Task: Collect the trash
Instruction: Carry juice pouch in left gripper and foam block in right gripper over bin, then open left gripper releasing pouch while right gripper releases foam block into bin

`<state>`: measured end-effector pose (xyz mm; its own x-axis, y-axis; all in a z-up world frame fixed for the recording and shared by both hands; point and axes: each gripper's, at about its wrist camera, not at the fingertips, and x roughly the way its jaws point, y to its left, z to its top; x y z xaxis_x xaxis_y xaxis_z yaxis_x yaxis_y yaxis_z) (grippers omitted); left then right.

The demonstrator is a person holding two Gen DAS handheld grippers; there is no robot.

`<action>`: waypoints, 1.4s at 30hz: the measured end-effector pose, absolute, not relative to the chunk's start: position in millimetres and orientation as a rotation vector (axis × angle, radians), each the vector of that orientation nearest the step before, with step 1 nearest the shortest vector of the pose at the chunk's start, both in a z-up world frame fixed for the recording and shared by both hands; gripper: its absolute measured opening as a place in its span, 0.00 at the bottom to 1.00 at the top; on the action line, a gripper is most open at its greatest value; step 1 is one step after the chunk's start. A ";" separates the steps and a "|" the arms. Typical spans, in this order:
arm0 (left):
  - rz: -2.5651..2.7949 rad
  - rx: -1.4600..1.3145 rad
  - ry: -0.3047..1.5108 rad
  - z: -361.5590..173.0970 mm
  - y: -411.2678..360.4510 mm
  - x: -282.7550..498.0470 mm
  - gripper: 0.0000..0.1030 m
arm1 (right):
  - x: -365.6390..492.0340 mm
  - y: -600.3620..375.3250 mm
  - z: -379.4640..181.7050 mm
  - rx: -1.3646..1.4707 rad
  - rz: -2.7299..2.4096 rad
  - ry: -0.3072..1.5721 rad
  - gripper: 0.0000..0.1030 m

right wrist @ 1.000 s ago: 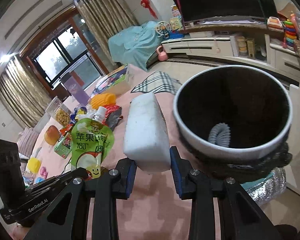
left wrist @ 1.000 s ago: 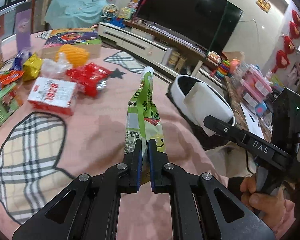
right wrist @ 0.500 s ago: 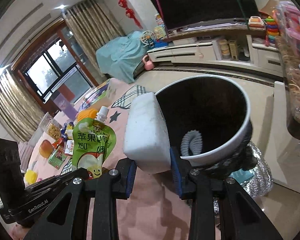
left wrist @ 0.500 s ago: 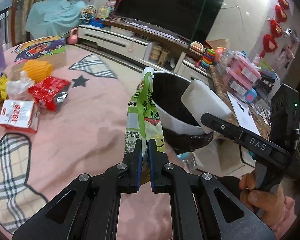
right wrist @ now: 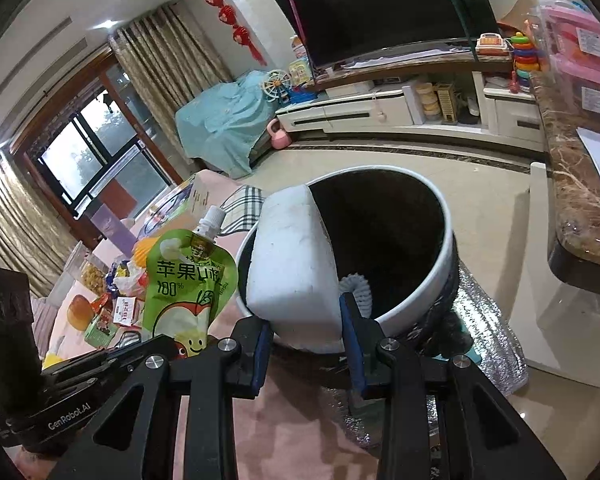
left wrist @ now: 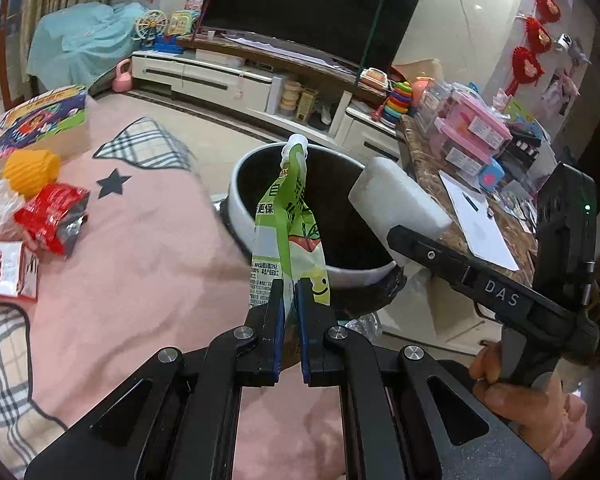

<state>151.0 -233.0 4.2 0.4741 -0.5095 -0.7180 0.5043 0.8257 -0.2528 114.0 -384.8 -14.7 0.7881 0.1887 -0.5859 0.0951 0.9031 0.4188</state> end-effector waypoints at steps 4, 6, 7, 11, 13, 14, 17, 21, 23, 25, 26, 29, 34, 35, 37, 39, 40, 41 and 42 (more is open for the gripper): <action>-0.631 0.003 0.874 10.7 -241.1 157.0 0.05 | 115.4 -395.5 -13.5 0.456 0.038 0.664 0.31; -0.637 0.004 0.875 12.5 -244.1 161.0 0.05 | 117.2 -401.5 -13.3 0.461 0.031 0.665 0.31; -0.638 0.005 0.876 13.3 -246.1 162.9 0.05 | 118.4 -404.6 -13.3 0.465 0.025 0.666 0.31; -0.644 0.019 0.886 14.0 -255.5 171.0 0.05 | 124.3 -413.6 -14.0 0.473 0.015 0.675 0.31; -0.646 0.027 0.894 13.1 -261.0 175.7 0.05 | 126.4 -417.2 -14.2 0.475 0.012 0.676 0.31; -0.647 0.027 0.894 12.9 -262.3 177.6 0.05 | 128.0 -418.6 -14.2 0.475 0.011 0.677 0.31; -0.646 0.034 0.899 13.3 -269.0 183.6 0.05 | 132.0 -422.8 -14.2 0.479 0.007 0.682 0.31; -0.643 0.039 0.904 13.0 -276.4 192.5 0.05 | 138.2 -426.3 -14.9 0.480 0.006 0.688 0.31; -0.641 0.039 0.904 12.2 -278.9 195.7 0.06 | 142.9 -428.6 -16.3 0.481 0.003 0.695 0.31; -0.641 0.040 0.905 11.3 -280.7 198.3 0.06 | 144.7 -429.6 -17.0 0.482 0.001 0.698 0.31; -0.639 0.038 0.904 10.6 -281.3 199.3 0.06 | 146.8 -431.9 -17.7 0.482 0.001 0.701 0.32; -0.630 0.039 0.916 6.7 -282.4 201.8 0.14 | 151.4 -434.1 -20.1 0.487 0.004 0.712 0.35; -0.593 0.033 0.910 0.9 -276.5 201.9 0.46 | 155.1 -436.5 -22.2 0.495 0.002 0.718 0.41; -0.588 0.030 0.911 -0.4 -274.3 201.6 0.47 | 155.5 -436.9 -22.5 0.497 0.003 0.719 0.42; -0.579 0.019 0.911 -2.5 -268.3 200.8 0.47 | 154.7 -436.8 -23.5 0.503 -0.001 0.718 0.50; -0.562 0.013 0.903 -4.2 -259.7 198.3 0.47 | 153.8 -436.5 -23.7 0.507 0.000 0.717 0.51; -0.556 0.006 0.901 -5.1 -254.8 196.6 0.48 | 153.5 -435.7 -23.5 0.509 0.001 0.716 0.52; -0.551 -0.001 0.899 -5.6 -251.0 195.4 0.49 | 153.4 -435.3 -23.3 0.511 0.004 0.714 0.52; -0.542 -0.013 0.897 -6.7 -244.4 193.4 0.50 | 152.5 -433.5 -22.7 0.510 0.005 0.712 0.54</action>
<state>193.4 -244.4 -6.7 0.4993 -0.4533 -0.7384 0.4429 0.8660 -0.2321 152.5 -433.5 -22.7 0.7625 0.1749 -0.6229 0.1655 0.8780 0.4491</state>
